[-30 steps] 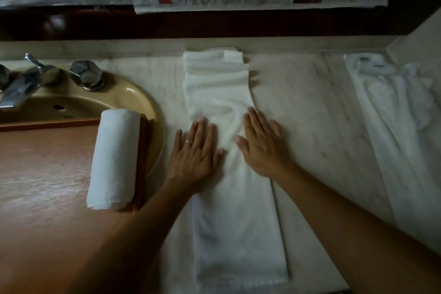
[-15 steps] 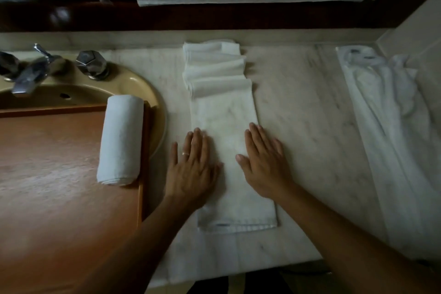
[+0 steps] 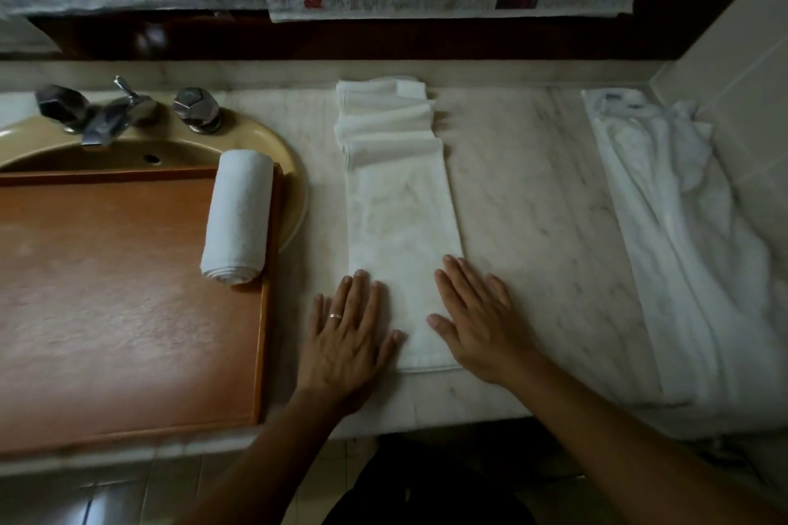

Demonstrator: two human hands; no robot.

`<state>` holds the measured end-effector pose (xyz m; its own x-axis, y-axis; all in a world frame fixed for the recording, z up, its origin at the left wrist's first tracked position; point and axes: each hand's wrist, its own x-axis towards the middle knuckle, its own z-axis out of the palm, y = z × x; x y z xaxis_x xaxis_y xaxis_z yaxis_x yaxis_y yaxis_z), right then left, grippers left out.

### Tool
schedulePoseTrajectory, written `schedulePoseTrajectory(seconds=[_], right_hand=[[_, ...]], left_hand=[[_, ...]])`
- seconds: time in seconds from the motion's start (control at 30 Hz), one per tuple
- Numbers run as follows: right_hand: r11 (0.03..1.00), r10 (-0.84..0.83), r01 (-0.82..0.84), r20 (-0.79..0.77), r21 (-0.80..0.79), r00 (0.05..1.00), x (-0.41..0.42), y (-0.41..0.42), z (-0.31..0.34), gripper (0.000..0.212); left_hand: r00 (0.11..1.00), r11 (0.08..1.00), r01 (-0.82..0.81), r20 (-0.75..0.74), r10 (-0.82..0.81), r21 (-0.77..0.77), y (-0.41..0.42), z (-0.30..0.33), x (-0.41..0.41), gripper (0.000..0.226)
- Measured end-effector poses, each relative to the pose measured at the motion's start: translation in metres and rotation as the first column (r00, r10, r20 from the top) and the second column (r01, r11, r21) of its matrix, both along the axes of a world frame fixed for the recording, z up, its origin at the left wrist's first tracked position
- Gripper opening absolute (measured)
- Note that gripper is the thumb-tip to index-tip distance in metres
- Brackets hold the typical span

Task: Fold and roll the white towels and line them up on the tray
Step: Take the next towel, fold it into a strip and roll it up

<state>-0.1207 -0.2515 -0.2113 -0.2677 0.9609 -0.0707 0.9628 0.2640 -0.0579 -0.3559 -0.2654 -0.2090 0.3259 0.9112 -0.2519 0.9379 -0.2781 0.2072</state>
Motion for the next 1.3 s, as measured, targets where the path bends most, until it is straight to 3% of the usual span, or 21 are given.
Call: schedulePoseTrajectory(seconds=[0.1, 0.17, 0.23, 0.4, 0.67, 0.87, 1.0, 1.17, 1.3], right_hand=[[0.997, 0.059, -0.057, -0.040, 0.058, 0.997, -0.001, -0.018, 0.009, 0.057], [0.985, 0.143, -0.132, -0.103, 0.107, 0.984, 0.005, -0.045, 0.008, 0.050], [0.978, 0.194, -0.185, -0.107, 0.095, 0.975, 0.017, -0.074, -0.001, 0.051], [0.979, 0.197, -0.194, -0.033, 0.065, 0.980, 0.049, -0.120, -0.019, 0.058], [0.959, 0.194, -0.178, -0.052, 0.220, 0.980, 0.040, -0.128, -0.007, 0.039], [0.987, 0.073, -0.055, -0.114, 0.151, 0.991, 0.030, -0.134, -0.002, 0.016], [0.998, -0.033, 0.046, -0.263, 0.046, 0.964, 0.030, -0.130, 0.007, 0.003], [0.962, -0.204, 0.137, -0.284, -0.238, 0.937, 0.034, -0.106, 0.030, 0.013], [0.904, -0.339, 0.235, -0.263, -0.357, 0.903, 0.033, -0.088, 0.041, 0.018]], left_hand=[[0.995, 0.995, -0.014, 0.098, 0.004, 0.101, -0.023, 0.010, 0.000, 0.068], [0.987, 0.979, 0.074, 0.123, -0.098, 0.189, -0.051, 0.010, -0.003, 0.058], [0.982, 0.970, 0.155, 0.074, -0.171, 0.188, -0.077, 0.001, -0.006, 0.060], [0.994, 0.979, 0.096, -0.069, -0.085, 0.179, -0.108, -0.010, 0.000, 0.076], [0.983, 0.929, 0.110, 0.099, -0.154, 0.352, -0.125, 0.001, 0.012, 0.063], [0.983, 0.920, 0.119, 0.088, -0.163, 0.372, -0.126, 0.007, 0.011, 0.038], [0.985, 0.965, 0.007, 0.165, -0.052, 0.262, -0.124, 0.008, 0.010, 0.034], [0.972, 0.985, -0.067, 0.235, 0.028, 0.161, -0.110, 0.018, 0.009, 0.027], [0.974, 0.989, -0.118, 0.203, 0.098, 0.088, -0.092, 0.023, 0.012, 0.028]])
